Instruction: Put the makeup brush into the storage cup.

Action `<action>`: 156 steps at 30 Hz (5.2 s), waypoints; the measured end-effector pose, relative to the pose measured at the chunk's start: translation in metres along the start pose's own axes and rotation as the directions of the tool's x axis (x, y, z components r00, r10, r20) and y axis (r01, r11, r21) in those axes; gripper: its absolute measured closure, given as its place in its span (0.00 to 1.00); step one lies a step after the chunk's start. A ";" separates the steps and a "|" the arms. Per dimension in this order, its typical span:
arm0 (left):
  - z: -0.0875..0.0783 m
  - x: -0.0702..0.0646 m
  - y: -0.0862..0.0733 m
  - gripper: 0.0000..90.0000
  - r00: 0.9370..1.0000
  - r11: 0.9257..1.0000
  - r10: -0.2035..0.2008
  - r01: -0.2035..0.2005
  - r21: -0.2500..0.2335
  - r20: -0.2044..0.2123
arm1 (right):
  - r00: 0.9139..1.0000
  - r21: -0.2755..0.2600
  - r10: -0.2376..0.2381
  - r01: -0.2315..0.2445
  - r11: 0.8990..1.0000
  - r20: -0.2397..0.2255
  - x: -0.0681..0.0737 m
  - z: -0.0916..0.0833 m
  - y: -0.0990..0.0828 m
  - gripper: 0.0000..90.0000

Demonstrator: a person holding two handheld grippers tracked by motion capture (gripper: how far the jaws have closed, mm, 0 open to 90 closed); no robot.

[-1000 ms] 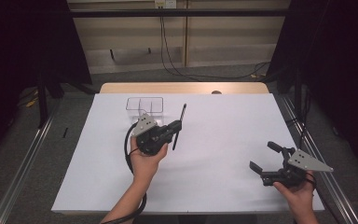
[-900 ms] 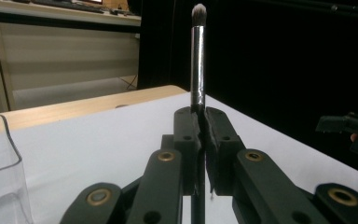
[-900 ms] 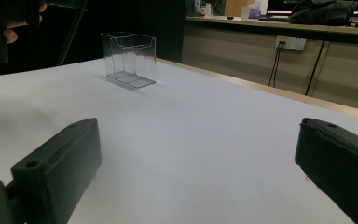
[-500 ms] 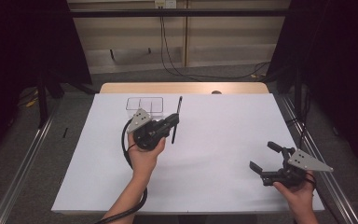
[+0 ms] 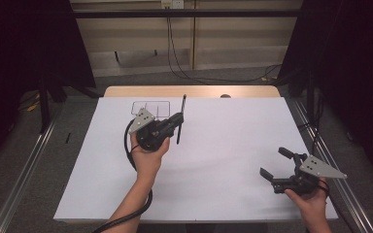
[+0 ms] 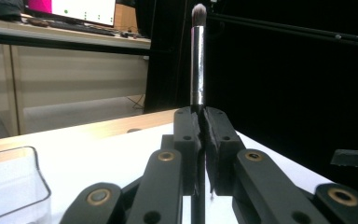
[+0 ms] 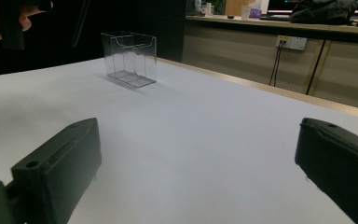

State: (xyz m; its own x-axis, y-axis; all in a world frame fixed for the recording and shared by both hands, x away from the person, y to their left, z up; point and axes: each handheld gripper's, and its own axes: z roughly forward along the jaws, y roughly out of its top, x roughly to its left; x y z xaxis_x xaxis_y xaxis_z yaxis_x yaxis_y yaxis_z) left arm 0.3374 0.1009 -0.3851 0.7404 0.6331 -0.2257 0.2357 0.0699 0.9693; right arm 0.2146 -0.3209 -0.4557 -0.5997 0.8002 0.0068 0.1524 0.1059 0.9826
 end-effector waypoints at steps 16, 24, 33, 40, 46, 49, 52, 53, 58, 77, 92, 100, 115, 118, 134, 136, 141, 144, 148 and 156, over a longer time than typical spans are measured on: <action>0.002 0.013 0.006 0.93 0.999 0.999 0.022 -0.021 0.030 -0.034 | 1.000 0.000 0.000 0.000 1.000 0.002 0.000 -0.001 0.000 0.00; 0.002 0.019 0.010 0.93 0.999 0.999 0.027 -0.026 0.022 -0.047 | 1.000 -0.002 0.002 -0.002 1.000 0.001 0.000 -0.001 0.000 0.00; 0.004 0.024 0.013 0.93 0.998 1.000 0.025 -0.025 0.018 -0.052 | 1.000 -0.002 0.004 -0.004 1.000 0.000 0.000 -0.001 0.000 0.00; 0.005 0.028 0.016 0.93 0.997 0.999 0.039 -0.037 0.027 -0.062 | 1.000 -0.001 0.001 -0.001 1.000 0.000 0.000 -0.001 0.000 0.00; 0.005 0.031 0.018 0.93 0.996 0.999 0.043 -0.041 0.027 -0.072 | 1.000 -0.003 -0.001 0.001 1.000 0.002 -0.001 -0.002 0.000 0.00; 0.006 0.033 0.020 0.93 0.996 0.999 0.038 -0.036 0.019 -0.077 | 1.000 -0.001 -0.001 0.001 1.000 0.003 -0.001 -0.002 0.000 0.00; 0.005 0.035 0.021 0.93 0.996 0.999 0.038 -0.037 0.018 -0.075 | 1.000 -0.001 -0.001 0.001 1.000 0.002 -0.001 -0.002 0.000 0.00; 0.005 0.036 0.021 0.93 0.997 0.999 0.035 -0.034 0.019 -0.073 | 1.000 0.000 -0.002 0.002 1.000 0.002 -0.001 -0.002 0.000 0.00; 0.006 0.039 0.022 0.93 0.996 1.000 0.029 -0.028 0.009 -0.080 | 1.000 0.000 0.000 0.000 1.000 0.002 -0.001 -0.002 0.000 0.00; 0.011 0.050 0.028 0.93 0.994 0.999 0.047 -0.046 0.010 -0.099 | 1.000 0.005 -0.003 0.003 1.000 -0.003 0.000 -0.001 0.000 0.00; 0.011 0.057 0.030 0.93 0.992 0.998 0.055 -0.055 0.005 -0.117 | 1.000 0.010 -0.007 0.007 1.000 -0.007 0.001 0.000 0.000 0.00; 0.011 0.060 0.032 0.93 0.991 0.998 0.055 -0.056 -0.003 -0.126 | 1.000 0.009 -0.005 0.005 1.000 -0.014 0.001 0.001 -0.001 0.00; 0.015 0.068 0.035 0.93 0.987 0.998 0.053 -0.056 -0.010 -0.151 | 1.000 0.013 -0.003 0.003 1.000 -0.018 0.002 0.001 -0.001 0.00; 0.015 0.070 0.035 0.93 0.986 0.999 0.046 -0.049 -0.013 -0.157 | 1.000 0.013 -0.006 0.007 1.000 -0.019 0.001 0.001 -0.001 0.00; 0.016 0.079 0.038 0.93 0.980 0.998 0.063 -0.068 -0.015 -0.189 | 1.000 0.014 -0.009 0.009 1.000 -0.018 0.001 0.000 -0.001 0.00; 0.017 0.081 0.038 0.93 0.979 0.998 0.063 -0.068 -0.017 -0.193 | 1.000 0.014 -0.010 0.010 1.000 -0.019 0.001 0.000 -0.001 0.00; 0.019 0.084 0.040 0.93 0.977 0.998 0.063 -0.068 -0.019 -0.202 | 1.000 0.014 -0.011 0.011 1.000 -0.018 0.001 0.000 -0.001 0.00; 0.021 0.086 0.039 0.93 0.976 0.997 0.065 -0.070 -0.016 -0.208 | 1.000 0.014 -0.012 0.012 1.000 -0.018 0.001 0.000 -0.001 0.00; 0.022 0.089 0.038 0.94 0.975 0.998 0.057 -0.061 -0.014 -0.215 | 1.000 0.015 -0.011 0.011 1.000 -0.020 0.001 0.000 -0.001 0.00; 0.025 0.094 0.038 0.93 0.971 0.998 0.051 -0.055 -0.010 -0.235 | 1.000 0.013 -0.011 0.011 1.000 -0.017 0.001 0.000 -0.001 0.00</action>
State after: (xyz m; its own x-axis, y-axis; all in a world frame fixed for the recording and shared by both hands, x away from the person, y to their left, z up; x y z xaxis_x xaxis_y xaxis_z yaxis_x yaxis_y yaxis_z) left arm 0.4318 0.1435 -0.3723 0.5829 0.7992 -0.1466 0.1882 0.0428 0.9812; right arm 0.2139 -0.3207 -0.4568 -0.6144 0.7890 -0.0010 0.1559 0.1226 0.9801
